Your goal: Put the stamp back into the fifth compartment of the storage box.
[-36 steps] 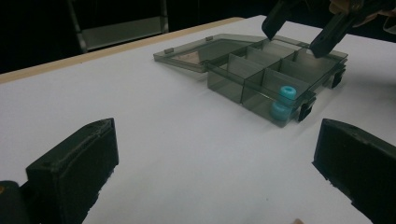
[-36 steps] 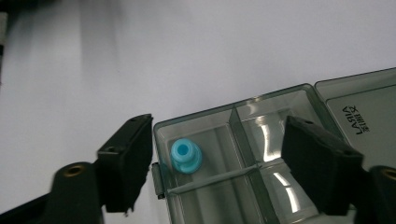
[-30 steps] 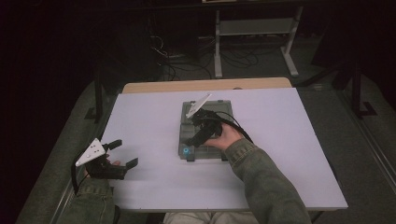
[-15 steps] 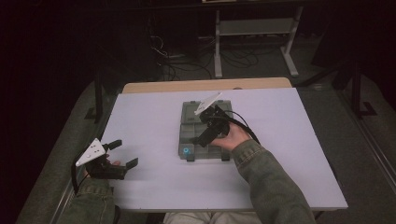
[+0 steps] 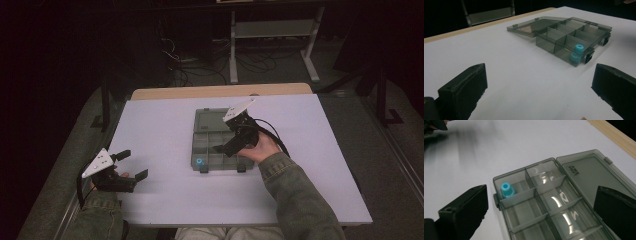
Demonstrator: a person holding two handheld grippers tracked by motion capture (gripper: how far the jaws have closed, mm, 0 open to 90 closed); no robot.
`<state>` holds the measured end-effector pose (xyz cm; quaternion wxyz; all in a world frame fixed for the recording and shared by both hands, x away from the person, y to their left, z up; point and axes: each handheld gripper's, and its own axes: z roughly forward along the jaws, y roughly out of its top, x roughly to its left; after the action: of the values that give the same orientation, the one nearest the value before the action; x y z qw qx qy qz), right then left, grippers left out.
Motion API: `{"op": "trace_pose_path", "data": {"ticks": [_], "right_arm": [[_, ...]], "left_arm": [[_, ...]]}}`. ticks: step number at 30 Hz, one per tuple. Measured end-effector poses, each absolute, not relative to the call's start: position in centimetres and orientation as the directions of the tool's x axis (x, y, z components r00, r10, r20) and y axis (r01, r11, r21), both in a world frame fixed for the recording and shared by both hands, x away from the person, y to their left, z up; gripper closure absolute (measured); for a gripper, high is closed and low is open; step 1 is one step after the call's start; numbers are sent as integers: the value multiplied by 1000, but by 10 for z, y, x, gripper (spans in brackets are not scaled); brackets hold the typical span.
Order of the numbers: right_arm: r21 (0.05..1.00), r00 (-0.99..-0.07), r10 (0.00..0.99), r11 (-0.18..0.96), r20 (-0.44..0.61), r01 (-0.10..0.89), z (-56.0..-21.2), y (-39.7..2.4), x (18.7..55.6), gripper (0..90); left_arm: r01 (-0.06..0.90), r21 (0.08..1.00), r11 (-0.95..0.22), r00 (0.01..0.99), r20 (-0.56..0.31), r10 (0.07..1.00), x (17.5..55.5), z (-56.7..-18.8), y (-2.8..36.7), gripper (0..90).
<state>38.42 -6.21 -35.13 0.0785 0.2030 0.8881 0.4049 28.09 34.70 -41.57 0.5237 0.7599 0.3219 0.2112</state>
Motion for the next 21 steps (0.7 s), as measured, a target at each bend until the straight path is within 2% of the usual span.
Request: {"op": "trace_pose_path", "data": {"ticks": [21], "right_arm": [[786,-872,489,523,41,330,-352,-101,376,0]], "left_arm": [[272,929,-251,704,-14,710,282,-416,346,0]]}}
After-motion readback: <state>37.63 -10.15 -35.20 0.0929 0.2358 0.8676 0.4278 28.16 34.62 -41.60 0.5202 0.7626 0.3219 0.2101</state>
